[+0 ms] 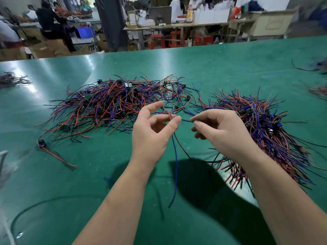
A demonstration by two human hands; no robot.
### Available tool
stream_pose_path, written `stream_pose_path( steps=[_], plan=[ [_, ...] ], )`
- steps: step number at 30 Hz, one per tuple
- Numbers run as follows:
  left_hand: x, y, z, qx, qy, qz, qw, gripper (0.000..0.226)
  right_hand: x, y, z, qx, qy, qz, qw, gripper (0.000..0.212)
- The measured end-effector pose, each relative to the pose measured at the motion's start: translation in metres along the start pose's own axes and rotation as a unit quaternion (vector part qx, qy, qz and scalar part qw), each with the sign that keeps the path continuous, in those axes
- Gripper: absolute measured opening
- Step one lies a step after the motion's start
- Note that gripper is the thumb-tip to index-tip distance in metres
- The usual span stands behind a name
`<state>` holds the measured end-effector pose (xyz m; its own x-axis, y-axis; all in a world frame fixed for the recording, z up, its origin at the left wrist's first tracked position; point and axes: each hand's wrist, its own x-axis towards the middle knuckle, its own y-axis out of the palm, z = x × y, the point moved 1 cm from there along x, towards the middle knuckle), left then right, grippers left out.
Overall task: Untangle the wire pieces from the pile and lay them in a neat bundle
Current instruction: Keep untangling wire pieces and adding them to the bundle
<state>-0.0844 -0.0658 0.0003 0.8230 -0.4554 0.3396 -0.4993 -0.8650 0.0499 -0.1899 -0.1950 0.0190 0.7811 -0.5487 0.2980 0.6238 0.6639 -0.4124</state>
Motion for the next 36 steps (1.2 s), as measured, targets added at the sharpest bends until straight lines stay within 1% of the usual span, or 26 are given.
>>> stream_pose_path(
  steps=[2, 5, 8, 13, 16, 18, 19, 23, 26, 30, 32, 35, 36],
  plan=[
    [-0.002, 0.003, -0.005, -0.056, -0.002, 0.017, 0.998, 0.040, 0.000, 0.001, 0.001, 0.041, 0.027, 0.006, 0.999, 0.018],
    [-0.003, 0.005, -0.012, -0.111, 0.007, 0.054, 0.992, 0.041, 0.000, 0.003, 0.003, 0.125, 0.081, 0.015, 0.989, 0.018],
    [-0.005, 0.006, -0.017, -0.156, -0.017, 0.092, 0.983, 0.042, 0.001, 0.004, 0.005, 0.204, 0.113, 0.012, 0.972, 0.019],
    [-0.009, 0.009, -0.023, -0.234, -0.065, 0.178, 0.953, 0.043, 0.001, 0.001, 0.009, 0.354, 0.116, 0.063, 0.926, 0.023],
    [-0.011, 0.009, -0.023, -0.272, -0.101, 0.218, 0.932, 0.046, 0.000, 0.001, 0.009, 0.393, 0.108, 0.106, 0.907, 0.022],
    [-0.011, 0.009, -0.023, -0.286, -0.132, 0.228, 0.921, 0.049, -0.001, 0.001, 0.009, 0.403, 0.095, 0.119, 0.902, 0.022],
    [-0.011, 0.010, -0.023, -0.289, -0.150, 0.222, 0.919, 0.048, -0.001, 0.000, 0.009, 0.404, 0.086, 0.113, 0.904, 0.021],
    [-0.011, 0.013, -0.023, -0.242, -0.215, 0.181, 0.929, 0.040, 0.000, 0.000, 0.010, 0.369, 0.050, 0.033, 0.928, 0.016],
    [-0.012, 0.012, -0.023, -0.192, -0.240, 0.204, 0.930, 0.046, 0.000, 0.002, 0.011, 0.354, 0.033, -0.005, 0.935, 0.011],
    [-0.014, 0.014, -0.021, -0.159, -0.268, 0.211, 0.927, 0.034, 0.000, 0.005, 0.011, 0.328, 0.044, -0.044, 0.943, 0.015],
    [-0.014, 0.015, -0.019, -0.150, -0.280, 0.207, 0.925, 0.032, 0.000, 0.006, 0.010, 0.310, 0.051, -0.052, 0.948, 0.015],
    [-0.014, 0.015, -0.018, -0.155, -0.298, 0.190, 0.922, 0.040, -0.001, 0.008, 0.010, 0.287, 0.045, -0.043, 0.956, 0.015],
    [-0.013, 0.014, -0.017, -0.161, -0.307, 0.180, 0.921, 0.036, -0.001, 0.008, 0.010, 0.286, 0.044, -0.042, 0.956, 0.015]
  ],
)
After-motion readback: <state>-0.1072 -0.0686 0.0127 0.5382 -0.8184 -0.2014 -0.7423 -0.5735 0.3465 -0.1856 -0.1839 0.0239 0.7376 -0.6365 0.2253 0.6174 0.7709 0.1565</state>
